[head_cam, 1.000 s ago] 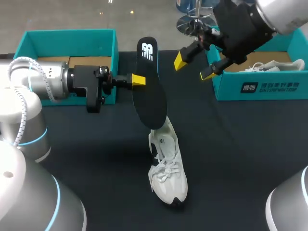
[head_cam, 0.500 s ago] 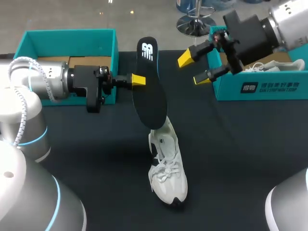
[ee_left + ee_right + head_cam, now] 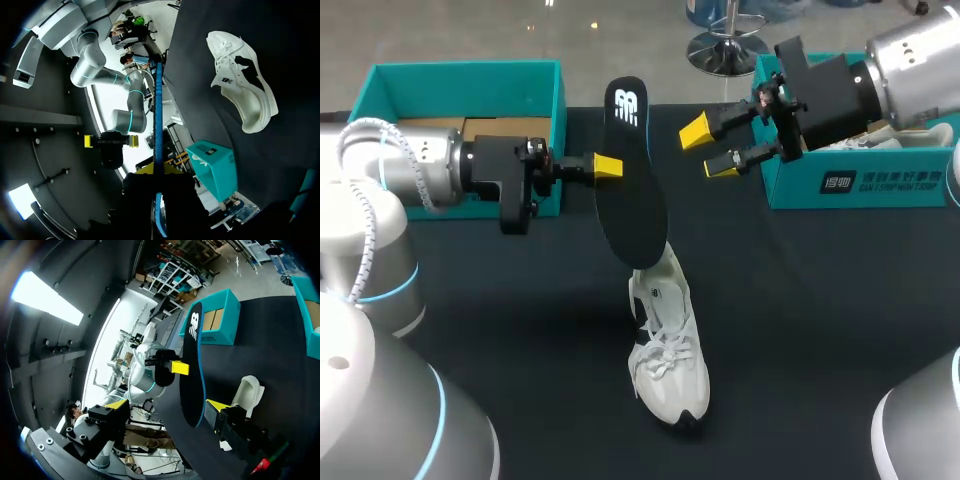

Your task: Take the shoe out of the shoebox, open the shoe tongue, remove and reinsert the insole, then place the shoe into the shoebox

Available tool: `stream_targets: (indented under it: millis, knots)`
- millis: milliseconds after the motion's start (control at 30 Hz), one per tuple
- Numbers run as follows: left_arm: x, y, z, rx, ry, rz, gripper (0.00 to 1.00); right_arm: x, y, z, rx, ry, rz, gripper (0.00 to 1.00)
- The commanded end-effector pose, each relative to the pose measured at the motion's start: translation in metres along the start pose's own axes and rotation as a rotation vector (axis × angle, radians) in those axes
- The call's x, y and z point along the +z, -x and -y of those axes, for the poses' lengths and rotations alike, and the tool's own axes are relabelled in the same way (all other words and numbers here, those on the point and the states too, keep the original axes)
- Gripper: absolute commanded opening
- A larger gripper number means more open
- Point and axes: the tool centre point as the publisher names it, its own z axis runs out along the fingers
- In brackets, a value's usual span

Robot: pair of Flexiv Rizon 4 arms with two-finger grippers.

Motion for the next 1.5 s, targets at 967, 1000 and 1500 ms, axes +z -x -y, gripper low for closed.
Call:
stream_targets:
  millis: [967,1000,1500]
  knots:
    - [0.001,-0.001,0.001,0.002,0.003,0.001,0.00,0.048,0.048,-0.026,-0.038,0.012,-0.087,1.00]
    - [0.001,-0.001,0.001,0.002,0.003,0.001,0.00,0.050,0.047,-0.027,-0.037,0.006,-0.090,1.00]
    - [0.001,-0.001,0.001,0.002,0.003,0.001,0.00,0.082,0.024,-0.019,-0.021,-0.006,-0.135,1.00]
